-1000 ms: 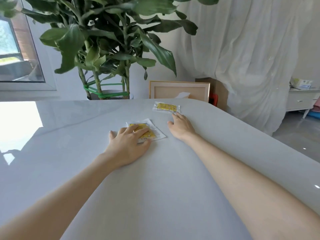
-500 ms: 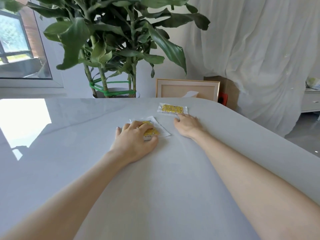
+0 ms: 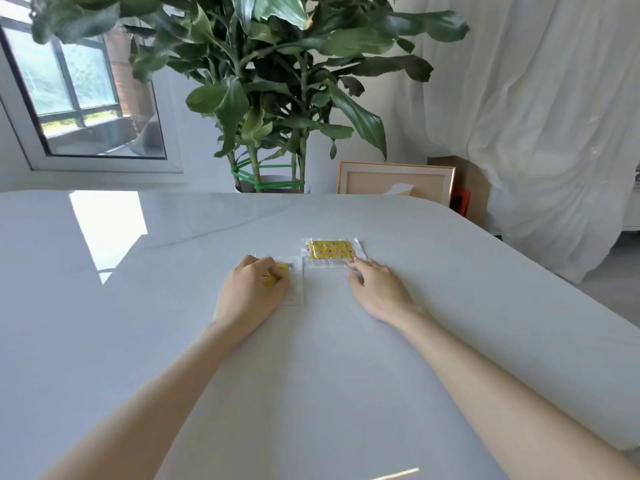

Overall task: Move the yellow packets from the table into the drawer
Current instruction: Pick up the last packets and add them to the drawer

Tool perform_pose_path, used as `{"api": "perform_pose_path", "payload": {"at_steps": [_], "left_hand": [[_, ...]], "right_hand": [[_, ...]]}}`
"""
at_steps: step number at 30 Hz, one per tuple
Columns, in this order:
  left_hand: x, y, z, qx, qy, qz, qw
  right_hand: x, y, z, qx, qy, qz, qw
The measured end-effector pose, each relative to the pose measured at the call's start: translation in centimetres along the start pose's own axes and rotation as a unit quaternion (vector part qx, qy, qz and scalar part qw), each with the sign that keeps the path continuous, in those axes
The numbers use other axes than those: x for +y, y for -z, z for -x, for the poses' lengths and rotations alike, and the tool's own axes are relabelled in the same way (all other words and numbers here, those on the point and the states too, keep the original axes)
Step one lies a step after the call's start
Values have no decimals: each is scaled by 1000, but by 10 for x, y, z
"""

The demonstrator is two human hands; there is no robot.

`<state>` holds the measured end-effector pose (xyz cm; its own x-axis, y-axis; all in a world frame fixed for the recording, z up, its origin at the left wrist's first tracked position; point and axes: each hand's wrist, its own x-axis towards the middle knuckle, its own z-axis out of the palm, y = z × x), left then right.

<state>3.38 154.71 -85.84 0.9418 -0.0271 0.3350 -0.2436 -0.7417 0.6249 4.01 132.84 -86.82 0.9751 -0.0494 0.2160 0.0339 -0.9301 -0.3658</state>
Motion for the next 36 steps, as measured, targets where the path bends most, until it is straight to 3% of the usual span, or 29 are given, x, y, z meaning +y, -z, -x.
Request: {"api": "perform_pose_path", "payload": {"at_steps": [9,17,22,24,28,33,36], "left_hand": [[-23,57,74,31,64,60,996],[-34,95,128,11,49,100,994],[-43,109,151,8,45,101,994],[-44,114,158,10,49,108,993],[-44,125,165,13,78,88,993],[-45,136,170,-12,106,67,992],[-47,140,172,-23,112,68,991]], "right_hand": [[-37,8,97,3,28,-58,998],[-57,25,162,2,75,-137,988],[-61,35,183,-33,86,-123,988],[-64,40,186,-43,75,-105,991],[-94,42,194,10,23,-51,998],[-140,38,198,-103,-108,31,988],[-153,30,195,-108,-134,35,985]]}}
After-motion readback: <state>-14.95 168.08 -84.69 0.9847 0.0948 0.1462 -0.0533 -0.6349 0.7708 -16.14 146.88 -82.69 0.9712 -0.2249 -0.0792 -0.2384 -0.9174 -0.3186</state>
